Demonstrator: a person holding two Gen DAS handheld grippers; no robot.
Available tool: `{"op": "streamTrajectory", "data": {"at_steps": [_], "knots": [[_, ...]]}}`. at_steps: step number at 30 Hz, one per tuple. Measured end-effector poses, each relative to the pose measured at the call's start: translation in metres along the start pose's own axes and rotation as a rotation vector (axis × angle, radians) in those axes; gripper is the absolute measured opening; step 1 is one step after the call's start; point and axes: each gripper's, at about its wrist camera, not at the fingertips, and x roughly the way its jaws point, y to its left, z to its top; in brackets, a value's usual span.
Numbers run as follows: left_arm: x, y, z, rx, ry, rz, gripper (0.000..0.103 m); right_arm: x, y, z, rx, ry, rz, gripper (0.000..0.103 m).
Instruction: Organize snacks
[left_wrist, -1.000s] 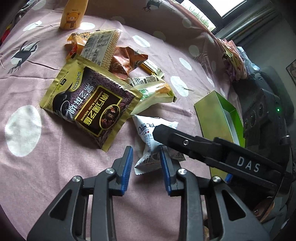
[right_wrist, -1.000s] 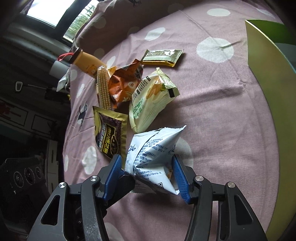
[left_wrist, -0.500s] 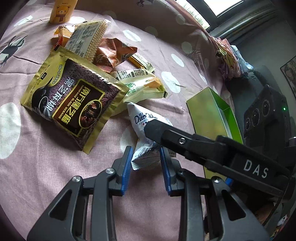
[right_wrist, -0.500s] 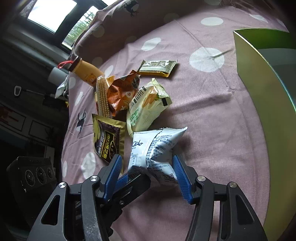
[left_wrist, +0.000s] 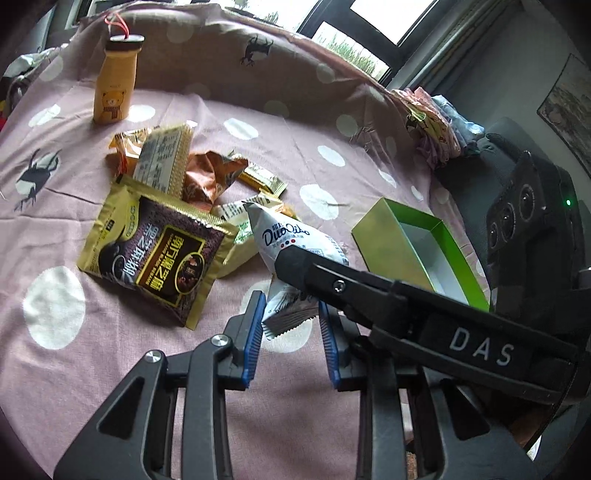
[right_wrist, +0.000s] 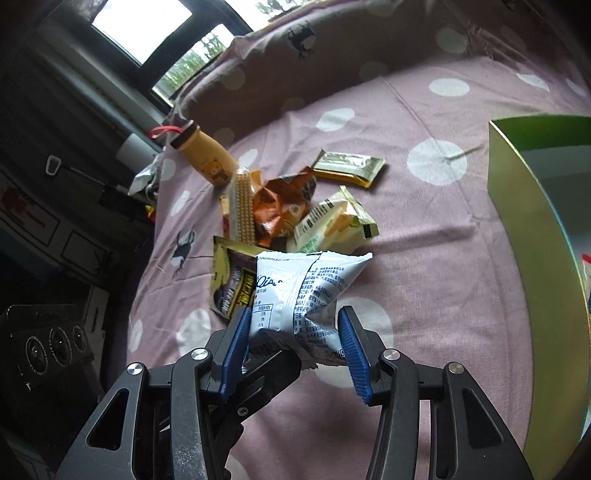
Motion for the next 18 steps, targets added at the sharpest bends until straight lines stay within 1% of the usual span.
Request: {"op": "streamTrajectory", "data": {"at_steps": [4, 8, 14, 18], "knots": [[-0.017, -0.007, 0.002, 0.050, -0.078, 0.012, 0.027, -0.019, 0.016, -0.001, -0.055, -0.088, 0.027, 0.052], [-0.028, -0.013, 0.003, 0.077, -0.121, 0.024, 0.027, -0.034, 0.029, -0.003, -0.094, -0.164, 0.035, 0.052], [-0.046, -0.022, 0.005, 0.113, -0.182, 0.032, 0.027, -0.052, 0.044, -0.007, -0.113, -0.236, 0.047, 0.052], [-0.055, -0.025, 0.005, 0.123, -0.206, 0.031, 0.027, -0.060, 0.051, -0.009, -0.132, -0.277, 0.054, 0.052]]}}
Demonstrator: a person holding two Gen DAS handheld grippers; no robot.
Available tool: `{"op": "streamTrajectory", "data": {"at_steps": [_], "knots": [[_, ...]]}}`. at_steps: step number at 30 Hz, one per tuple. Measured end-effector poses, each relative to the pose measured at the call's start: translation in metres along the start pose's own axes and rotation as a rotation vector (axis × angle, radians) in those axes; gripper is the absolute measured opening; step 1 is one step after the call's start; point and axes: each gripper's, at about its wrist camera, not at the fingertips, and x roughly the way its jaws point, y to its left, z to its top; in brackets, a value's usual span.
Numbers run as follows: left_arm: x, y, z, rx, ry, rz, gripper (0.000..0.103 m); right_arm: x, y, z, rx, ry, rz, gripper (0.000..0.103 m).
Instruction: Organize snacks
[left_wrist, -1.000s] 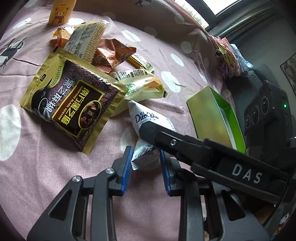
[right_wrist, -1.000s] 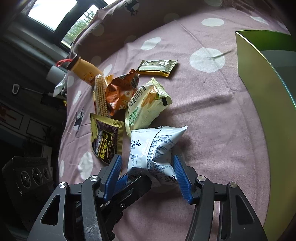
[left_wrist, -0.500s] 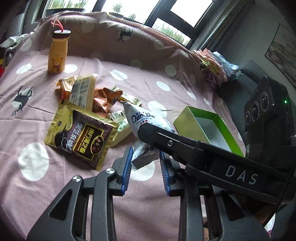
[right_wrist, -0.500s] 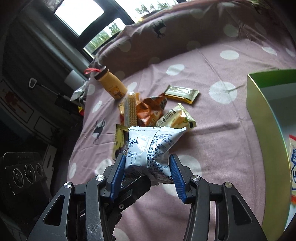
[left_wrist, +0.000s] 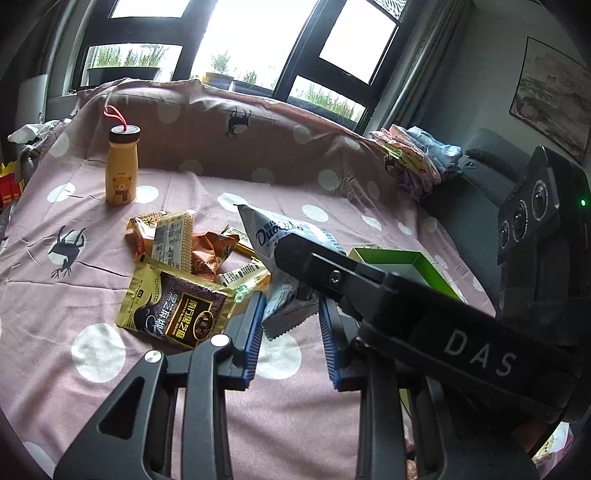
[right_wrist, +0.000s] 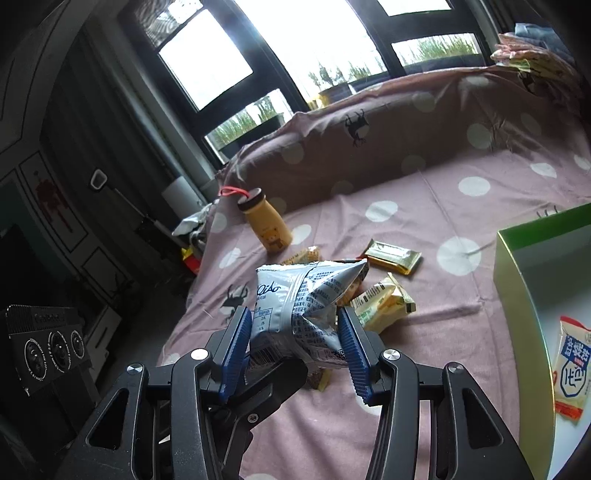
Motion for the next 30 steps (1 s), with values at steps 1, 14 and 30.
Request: {"op": "streamTrajectory", "data": {"at_steps": [1, 14, 30], "knots": [[-0.002, -0.001, 0.000, 0.003, -0.006, 0.001, 0.027, -0.002, 0.002, 0.000, -0.005, -0.008, 0.002, 0.052], [-0.017, -0.034, 0.000, 0.091, -0.061, -0.029, 0.018, -0.026, 0.013, 0.003, -0.021, -0.067, 0.107, 0.054], [0.037, 0.026, -0.019, -0.105, 0.337, -0.004, 0.049, 0.021, -0.047, -0.006, 0.133, 0.254, -0.142, 0.054]]}}
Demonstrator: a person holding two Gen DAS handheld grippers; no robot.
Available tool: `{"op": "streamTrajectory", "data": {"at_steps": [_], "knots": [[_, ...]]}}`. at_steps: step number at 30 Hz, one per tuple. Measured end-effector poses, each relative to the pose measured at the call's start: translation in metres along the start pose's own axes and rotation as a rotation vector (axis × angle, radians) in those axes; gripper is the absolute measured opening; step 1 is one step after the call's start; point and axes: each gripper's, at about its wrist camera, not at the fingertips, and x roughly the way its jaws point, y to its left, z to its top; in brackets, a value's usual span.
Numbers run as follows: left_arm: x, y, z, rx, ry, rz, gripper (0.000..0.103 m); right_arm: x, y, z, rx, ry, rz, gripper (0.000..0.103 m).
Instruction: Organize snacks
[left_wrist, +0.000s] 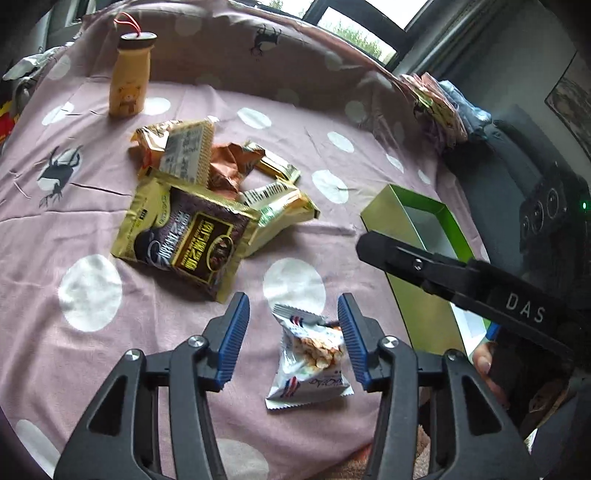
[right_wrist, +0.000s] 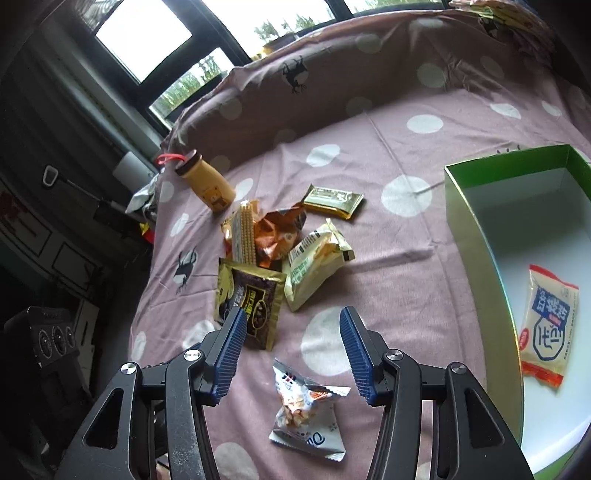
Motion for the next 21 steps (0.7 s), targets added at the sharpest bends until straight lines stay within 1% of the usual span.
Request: {"op": "streamTrajectory", "data": {"at_steps": [3, 7, 10, 11, 13, 14, 18, 21], "knots": [[0.011, -0.009, -0.007, 0.036, 0.052, -0.017, 0.049, 0.003, 0.003, -0.003, -0.002, 0.021, -0.011, 0.054], [0.032, -0.015, -0.018, 0.046, 0.150, -0.032, 0.049, 0.008, -0.003, -0.011, 0.022, 0.053, -0.031, 0.054], [0.041, -0.019, -0.025, 0.057, 0.187, -0.044, 0.049, 0.011, -0.010, -0.020, 0.050, 0.073, -0.049, 0.054], [0.044, -0.020, -0.026, 0.060, 0.187, -0.049, 0.049, 0.012, -0.012, -0.021, 0.060, 0.078, -0.046, 0.054], [0.047, -0.019, -0.027, 0.052, 0.170, -0.035, 0.046, 0.011, -0.014, -0.021, 0.073, 0.075, -0.039, 0.054], [0.047, -0.016, -0.027, 0.048, 0.161, -0.031, 0.039, 0.010, -0.014, -0.021, 0.075, 0.069, -0.042, 0.054], [0.050, -0.011, -0.025, 0.037, 0.160, -0.050, 0.039, 0.012, -0.015, -0.021, 0.076, 0.064, -0.061, 0.054], [0.052, -0.007, -0.023, 0.010, 0.141, -0.038, 0.038, 0.019, -0.019, -0.020, 0.089, 0.080, -0.058, 0.054]]}}
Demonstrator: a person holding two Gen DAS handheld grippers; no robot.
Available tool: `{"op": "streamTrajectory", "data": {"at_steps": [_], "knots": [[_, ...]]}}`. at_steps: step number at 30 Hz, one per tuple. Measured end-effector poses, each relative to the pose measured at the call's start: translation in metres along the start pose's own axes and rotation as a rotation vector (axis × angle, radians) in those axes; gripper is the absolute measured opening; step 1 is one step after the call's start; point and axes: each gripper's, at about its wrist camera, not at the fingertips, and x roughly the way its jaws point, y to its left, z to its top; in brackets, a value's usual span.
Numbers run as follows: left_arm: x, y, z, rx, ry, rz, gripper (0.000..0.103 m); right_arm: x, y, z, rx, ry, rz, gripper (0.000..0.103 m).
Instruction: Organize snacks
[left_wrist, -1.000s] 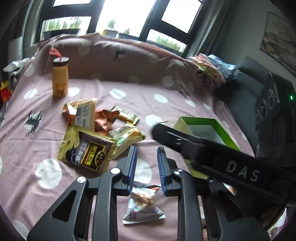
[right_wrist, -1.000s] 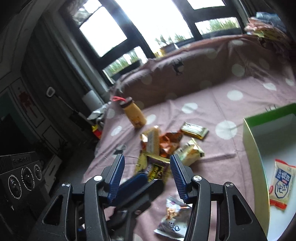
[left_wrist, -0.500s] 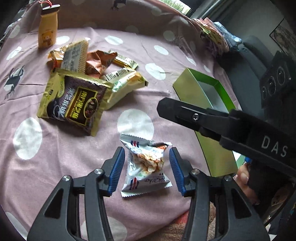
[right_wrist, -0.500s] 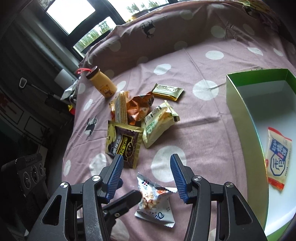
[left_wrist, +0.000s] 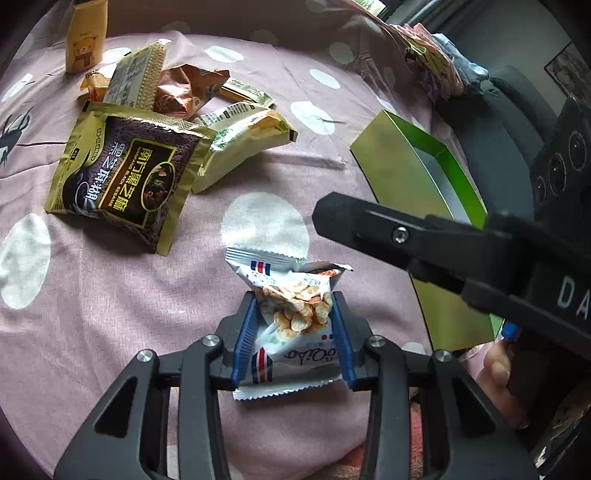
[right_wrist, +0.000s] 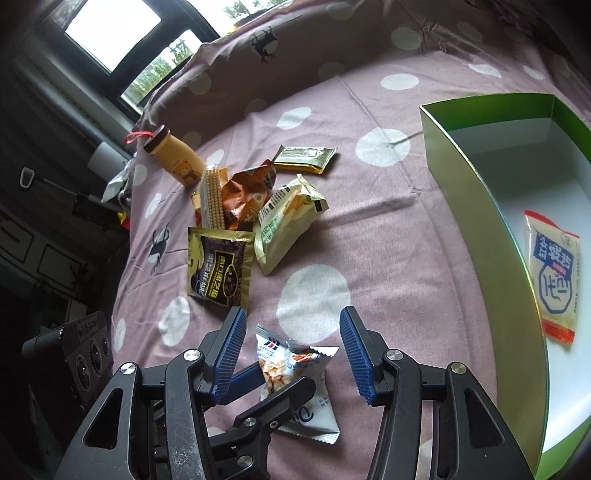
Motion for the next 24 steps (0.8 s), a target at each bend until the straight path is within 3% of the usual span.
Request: {"op": "streamTrajectory", "data": {"at_steps": [2, 6, 11, 18, 22, 24], "knots": [[-0.002, 0.004, 0.002, -0.039, -0.037, 0.021, 0.037, 0.003, -0.002, 0.000, 0.006, 0.008, 0.003, 0.054], [-0.009, 0.018, 0.009, -0.130, -0.150, 0.155, 0.037, 0.004, -0.004, 0.001, 0.013, 0.005, 0.014, 0.054], [-0.017, 0.038, 0.011, -0.226, -0.170, 0.101, 0.037, 0.008, -0.005, 0.003, 0.019, 0.012, 0.013, 0.054], [-0.027, 0.041, 0.012, -0.215, -0.118, 0.090, 0.039, 0.017, 0.002, 0.001, 0.002, 0.048, 0.075, 0.054], [-0.035, 0.039, 0.011, -0.149, -0.121, 0.131, 0.050, 0.024, 0.000, 0.000, 0.024, 0.073, 0.120, 0.054], [-0.034, 0.040, 0.010, -0.131, -0.093, 0.112, 0.058, 0.027, 0.000, 0.000, 0.030, 0.088, 0.124, 0.054]]}}
